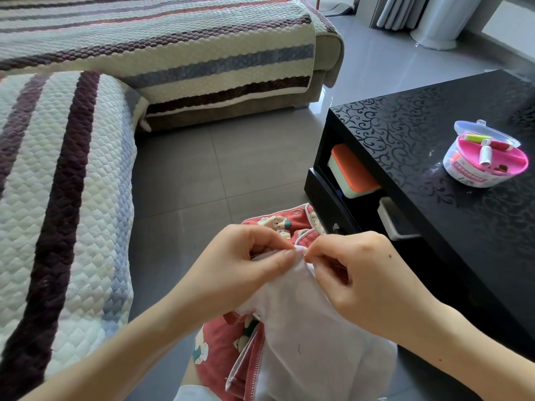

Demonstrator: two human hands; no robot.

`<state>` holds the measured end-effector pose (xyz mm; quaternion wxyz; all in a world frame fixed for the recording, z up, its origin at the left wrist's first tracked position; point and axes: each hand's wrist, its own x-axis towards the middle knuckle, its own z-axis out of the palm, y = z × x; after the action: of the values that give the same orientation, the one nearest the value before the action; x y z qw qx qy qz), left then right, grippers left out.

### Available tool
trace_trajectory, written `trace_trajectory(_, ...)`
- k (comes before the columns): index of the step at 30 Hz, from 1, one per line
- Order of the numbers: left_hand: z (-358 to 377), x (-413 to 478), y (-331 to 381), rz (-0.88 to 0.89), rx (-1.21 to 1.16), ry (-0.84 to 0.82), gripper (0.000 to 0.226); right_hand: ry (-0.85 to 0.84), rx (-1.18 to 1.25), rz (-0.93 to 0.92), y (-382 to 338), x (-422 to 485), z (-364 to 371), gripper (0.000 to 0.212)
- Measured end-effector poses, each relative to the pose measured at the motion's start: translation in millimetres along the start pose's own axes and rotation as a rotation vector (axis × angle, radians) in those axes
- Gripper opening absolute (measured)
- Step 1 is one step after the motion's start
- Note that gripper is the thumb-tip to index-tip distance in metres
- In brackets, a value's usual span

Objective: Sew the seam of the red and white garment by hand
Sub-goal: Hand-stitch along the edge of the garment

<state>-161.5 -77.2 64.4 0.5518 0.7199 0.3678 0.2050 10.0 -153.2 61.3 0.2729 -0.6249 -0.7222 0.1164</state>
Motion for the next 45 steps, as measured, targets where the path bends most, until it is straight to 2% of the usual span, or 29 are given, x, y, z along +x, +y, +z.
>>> trace_trajectory(3, -0.4, -0.8, -0.1, -0.052, -0.034, 0.012, 0.016, -0.002, 0.067, 0.007, 2.2, -1.9, -3.9, 0.026)
trace_trajectory(6, -0.1, -0.9, -0.6, -0.074, -0.023, 0.022, 0.021, -0.001, 0.12, 0.01, 3.0, -3.0, -5.9, 0.023)
trace_trajectory(10, -0.9, -0.2, 1.5, -0.11, -0.071, -0.003, 0.012, -0.009, 0.17, 0.017, 5.3, -4.5, -6.5, 0.015)
trace_trajectory(22, -7.4, -1.1, 2.1, -0.208, -0.344, -0.163, 0.017, -0.113, 0.789, 0.22, 10.6, -1.8, -7.1, 0.014)
trace_trajectory(26, -9.1, -1.0, 3.1, -0.224, -0.402, -0.22, 0.017, -0.158, 0.932, 0.24, 11.3, -3.0, -6.9, 0.022)
trace_trajectory(30, -6.8, -0.8, 5.5, -0.238, -0.474, -0.277, 0.01, -0.14, 1.064, 0.23, 8.2, -2.5, -3.2, 0.014)
trace_trajectory(32, -5.7, -0.3, 5.1, -0.233, -0.46, -0.27, 0.01, -0.13, 1.007, 0.185, 7.4, -2.9, 1.5, 0.017)
trace_trajectory(38, -6.2, -0.7, 1.4, -0.231, -0.416, -0.188, 0.014, -0.042, 0.507, 0.088, 25.2, -8.7, 0.3, 0.005)
trace_trajectory(41, -2.7, -0.5, 3.2, -0.238, -0.429, -0.179, 0.015, -0.02, 0.492, 0.044, 27.0, -10.5, -0.6, 0.011)
trace_trajectory(45, 8.2, 5.5, 5.6, -0.202, -0.395, -0.132, 0.009, 0.081, 0.587, 0.036, 17.0, -6.0, 5.9, 0.007)
